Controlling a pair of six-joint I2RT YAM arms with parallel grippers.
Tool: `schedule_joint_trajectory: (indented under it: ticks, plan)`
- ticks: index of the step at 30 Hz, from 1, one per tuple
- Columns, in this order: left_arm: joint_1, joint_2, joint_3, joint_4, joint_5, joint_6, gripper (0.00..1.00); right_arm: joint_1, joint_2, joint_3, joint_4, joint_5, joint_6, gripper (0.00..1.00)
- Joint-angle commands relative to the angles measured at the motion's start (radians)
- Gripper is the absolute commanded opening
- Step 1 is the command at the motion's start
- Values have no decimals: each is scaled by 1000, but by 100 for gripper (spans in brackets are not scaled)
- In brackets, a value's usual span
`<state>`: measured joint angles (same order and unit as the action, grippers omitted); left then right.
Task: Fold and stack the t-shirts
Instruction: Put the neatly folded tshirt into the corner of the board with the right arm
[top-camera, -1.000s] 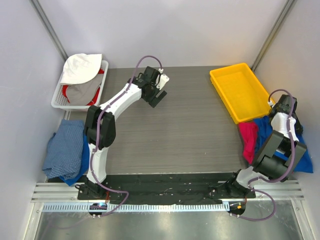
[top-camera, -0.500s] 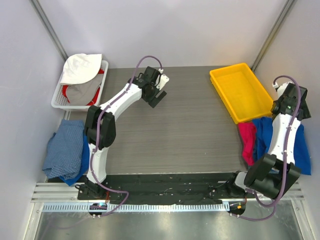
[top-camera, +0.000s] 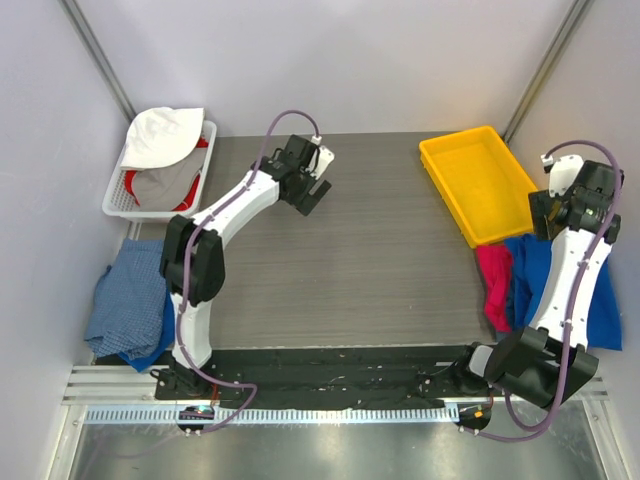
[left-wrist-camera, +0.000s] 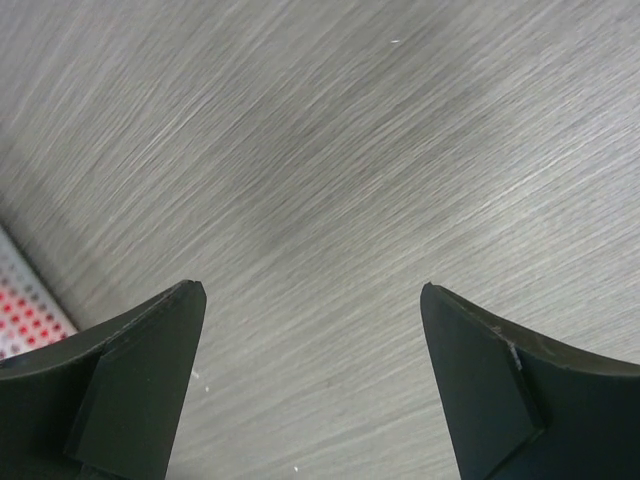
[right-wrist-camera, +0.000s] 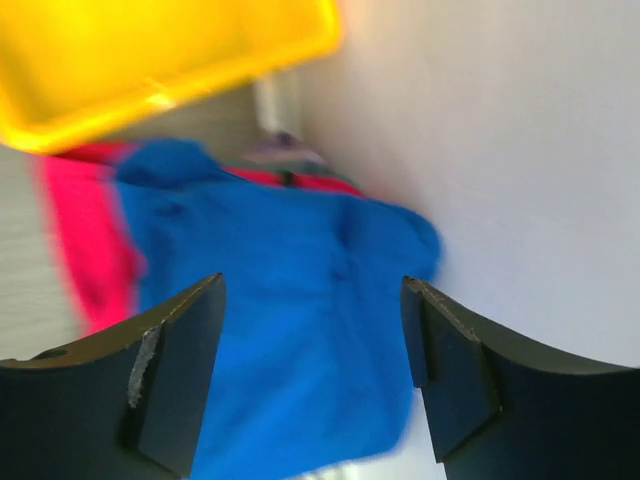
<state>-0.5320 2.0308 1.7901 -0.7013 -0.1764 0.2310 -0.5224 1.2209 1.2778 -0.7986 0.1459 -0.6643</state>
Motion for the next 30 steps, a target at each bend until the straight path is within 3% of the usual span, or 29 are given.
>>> schedule_joint_trajectory:
  ticks: [1,3,6,12,24,30]
  plan:
    - [4,-165,-76,147,-100,-117,97,19,-21,90,-71,-366,185,78]
    - [9,-207,-106,174,-132,-166,100,41,-11,110,-53,-488,236,79]
    - [32,-241,-126,181,-150,-219,100,139,17,147,-31,-525,314,80]
    - [84,-303,-169,181,-167,-298,100,379,109,170,47,-447,416,84]
    - [124,-409,-213,175,-117,-341,100,588,190,115,254,-267,595,90]
    - [133,-461,-256,215,-112,-367,100,636,219,115,297,-232,650,91]
